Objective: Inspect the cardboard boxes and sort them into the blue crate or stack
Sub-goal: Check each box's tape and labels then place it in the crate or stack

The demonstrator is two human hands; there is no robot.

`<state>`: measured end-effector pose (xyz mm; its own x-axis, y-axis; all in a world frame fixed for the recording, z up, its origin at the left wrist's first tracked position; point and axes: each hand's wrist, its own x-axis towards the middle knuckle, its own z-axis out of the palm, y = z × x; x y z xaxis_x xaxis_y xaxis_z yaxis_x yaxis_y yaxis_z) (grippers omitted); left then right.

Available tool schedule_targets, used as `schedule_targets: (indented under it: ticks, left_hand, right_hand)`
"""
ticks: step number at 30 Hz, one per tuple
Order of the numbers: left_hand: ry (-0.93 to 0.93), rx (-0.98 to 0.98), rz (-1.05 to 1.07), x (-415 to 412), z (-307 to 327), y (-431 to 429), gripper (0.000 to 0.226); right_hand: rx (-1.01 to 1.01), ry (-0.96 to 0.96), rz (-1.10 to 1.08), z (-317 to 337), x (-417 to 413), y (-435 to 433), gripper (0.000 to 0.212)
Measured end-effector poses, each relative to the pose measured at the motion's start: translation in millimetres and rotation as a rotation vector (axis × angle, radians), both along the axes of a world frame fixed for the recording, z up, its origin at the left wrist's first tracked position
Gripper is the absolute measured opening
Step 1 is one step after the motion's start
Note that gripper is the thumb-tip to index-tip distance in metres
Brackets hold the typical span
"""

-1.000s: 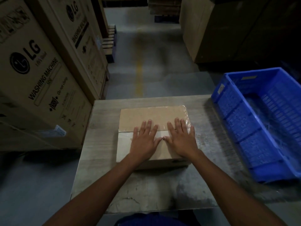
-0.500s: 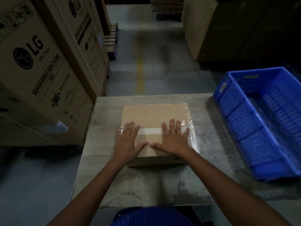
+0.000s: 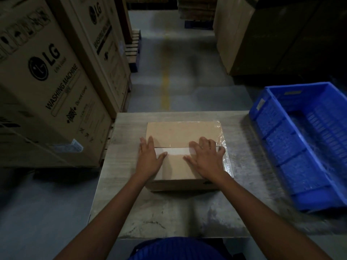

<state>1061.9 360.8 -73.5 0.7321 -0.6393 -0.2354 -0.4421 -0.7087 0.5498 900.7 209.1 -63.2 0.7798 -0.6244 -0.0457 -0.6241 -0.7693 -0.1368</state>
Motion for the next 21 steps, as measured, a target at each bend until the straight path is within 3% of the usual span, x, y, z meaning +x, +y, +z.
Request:
schedule_targets:
  ticks: [2, 5, 7, 10, 13, 15, 21]
  left_hand:
    - [-0.109, 0.031, -0.044, -1.8, -1.3, -0.6, 0.086]
    - [-0.341, 0.16, -0.407, -9.1, -9.2, -1.4, 0.077]
    - [-0.341, 0.238, -0.571, -7.5, -9.5, -4.3, 0.074]
    - [-0.325, 0.2, -0.566, -1.3, -3.3, -1.4, 0.056]
    - [-0.467, -0.015, -0.521, -12.0, -14.3, 24.1, 0.044]
    - [-0.47, -0.081, -0.479, -21.4, -29.9, 43.0, 0.042]
    - [-0.518, -0.106, -0.396, -38.8, -23.5, 37.6, 0.049]
  right_hand:
    - [-0.004, 0.038, 0.005, 0.3, 3.9, -0.7, 0.065]
    - [0.093, 0.143, 0.108, -5.0, 10.5, 6.1, 0.083]
    - [0.128, 0.228, 0.174, -6.2, 13.9, 8.4, 0.084]
    - [0.133, 0.252, 0.194, 3.6, 20.4, 11.5, 0.077]
    - [0.153, 0.148, 0.224, 4.8, 21.8, 41.9, 0.062]
    - [0.167, 0.098, 0.231, -1.0, 17.4, 69.3, 0.074]
    - [0.157, 0.068, 0.254, -0.2, 17.0, 60.8, 0.044]
